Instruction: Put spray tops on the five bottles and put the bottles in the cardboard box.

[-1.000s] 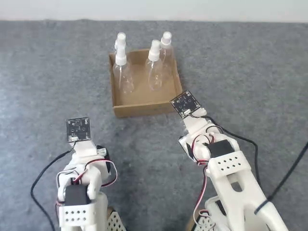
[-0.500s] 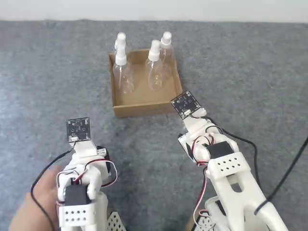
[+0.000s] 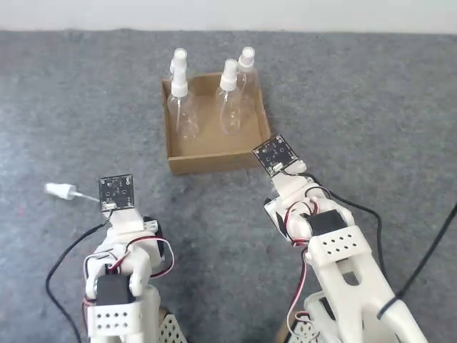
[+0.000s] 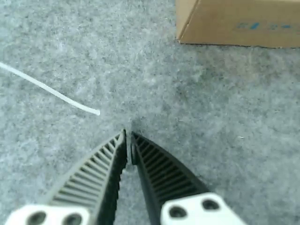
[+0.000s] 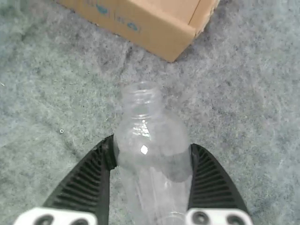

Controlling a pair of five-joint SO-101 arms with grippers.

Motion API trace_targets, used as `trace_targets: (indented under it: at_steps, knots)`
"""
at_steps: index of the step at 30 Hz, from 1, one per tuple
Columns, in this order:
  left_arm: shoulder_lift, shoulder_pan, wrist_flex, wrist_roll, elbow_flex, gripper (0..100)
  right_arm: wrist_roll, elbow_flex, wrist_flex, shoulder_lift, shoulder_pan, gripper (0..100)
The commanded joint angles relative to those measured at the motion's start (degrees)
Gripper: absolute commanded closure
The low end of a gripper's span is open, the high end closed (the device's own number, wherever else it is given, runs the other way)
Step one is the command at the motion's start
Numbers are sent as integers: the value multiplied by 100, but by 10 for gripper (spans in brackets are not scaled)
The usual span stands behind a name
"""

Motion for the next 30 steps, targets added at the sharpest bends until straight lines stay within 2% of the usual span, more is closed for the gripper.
trace_targets:
  at_steps: [1,30]
  knots:
    - [-105,-9,26,35,-101,988,18,-70,-75,-119,75,923]
    - [-123,0,0,53,-101,988,9,-88,92,-119,75,923]
